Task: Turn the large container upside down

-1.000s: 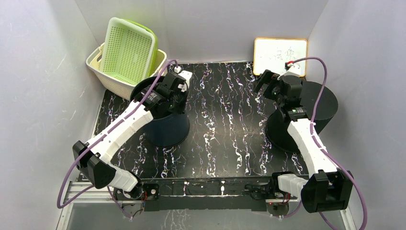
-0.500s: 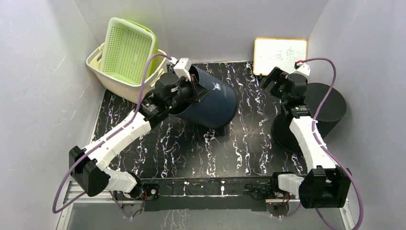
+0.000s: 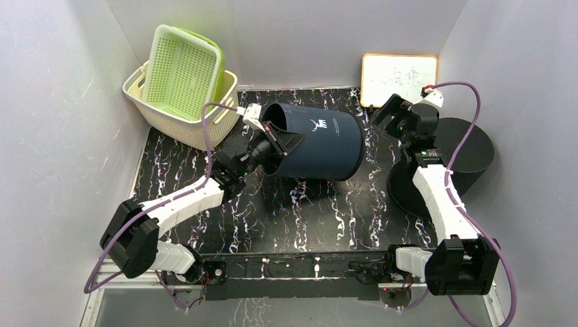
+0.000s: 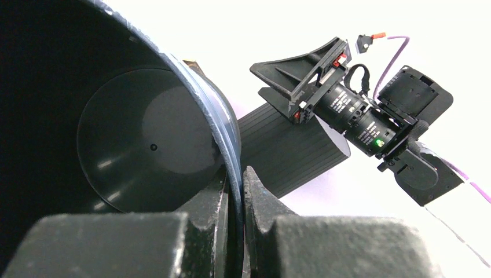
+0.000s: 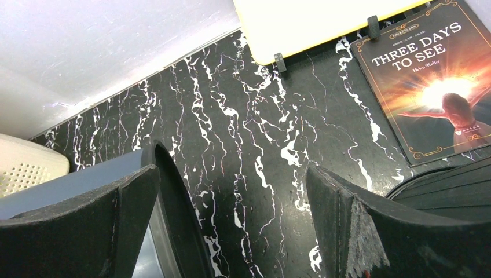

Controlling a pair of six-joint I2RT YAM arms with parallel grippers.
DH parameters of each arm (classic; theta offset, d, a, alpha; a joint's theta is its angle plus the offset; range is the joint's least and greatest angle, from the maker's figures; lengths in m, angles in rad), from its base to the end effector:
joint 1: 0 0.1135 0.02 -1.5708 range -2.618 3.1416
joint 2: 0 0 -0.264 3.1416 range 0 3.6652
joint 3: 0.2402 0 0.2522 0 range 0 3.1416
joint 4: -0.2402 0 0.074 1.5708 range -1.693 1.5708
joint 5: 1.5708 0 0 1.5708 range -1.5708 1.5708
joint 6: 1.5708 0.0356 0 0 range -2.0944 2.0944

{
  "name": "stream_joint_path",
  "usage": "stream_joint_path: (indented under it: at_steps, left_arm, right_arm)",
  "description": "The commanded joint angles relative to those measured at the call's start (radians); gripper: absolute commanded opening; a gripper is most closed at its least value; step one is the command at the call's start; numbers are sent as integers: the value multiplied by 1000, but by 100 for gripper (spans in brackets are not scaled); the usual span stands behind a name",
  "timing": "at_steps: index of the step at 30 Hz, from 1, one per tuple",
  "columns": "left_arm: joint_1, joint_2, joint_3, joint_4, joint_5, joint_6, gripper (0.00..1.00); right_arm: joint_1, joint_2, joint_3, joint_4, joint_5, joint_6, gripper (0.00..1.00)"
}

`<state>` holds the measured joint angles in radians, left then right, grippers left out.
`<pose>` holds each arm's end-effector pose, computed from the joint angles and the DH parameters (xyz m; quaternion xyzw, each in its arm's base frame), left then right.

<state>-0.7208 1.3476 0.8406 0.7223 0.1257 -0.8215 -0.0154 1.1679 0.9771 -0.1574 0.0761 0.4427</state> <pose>0.2312 -0.2090 0.3278 0.0174 0.6275 -0.5701 0.5301 0.2712 -0.0069 0.3315 0.2071 0.7920 0.0912 0.5671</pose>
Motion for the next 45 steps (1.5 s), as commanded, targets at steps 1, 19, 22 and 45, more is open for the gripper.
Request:
stream_joint_path:
  at_steps: [1, 19, 22, 45]
  left_arm:
    - [5, -39, -74, 367, -35, -81, 0]
    - [143, 328, -380, 1064, 58, -508, 0]
    - [147, 305, -371, 1066, 63, -498, 0]
    - [209, 572, -175, 1071, 149, -617, 0]
  right_arm:
    - [-8, -7, 60, 44, 2, -10, 98]
    - [-8, -6, 38, 51, 4, -21, 98]
    - [-9, 1, 38, 55, -1, -21, 98]
    - [-12, 32, 46, 80, -9, -22, 98]
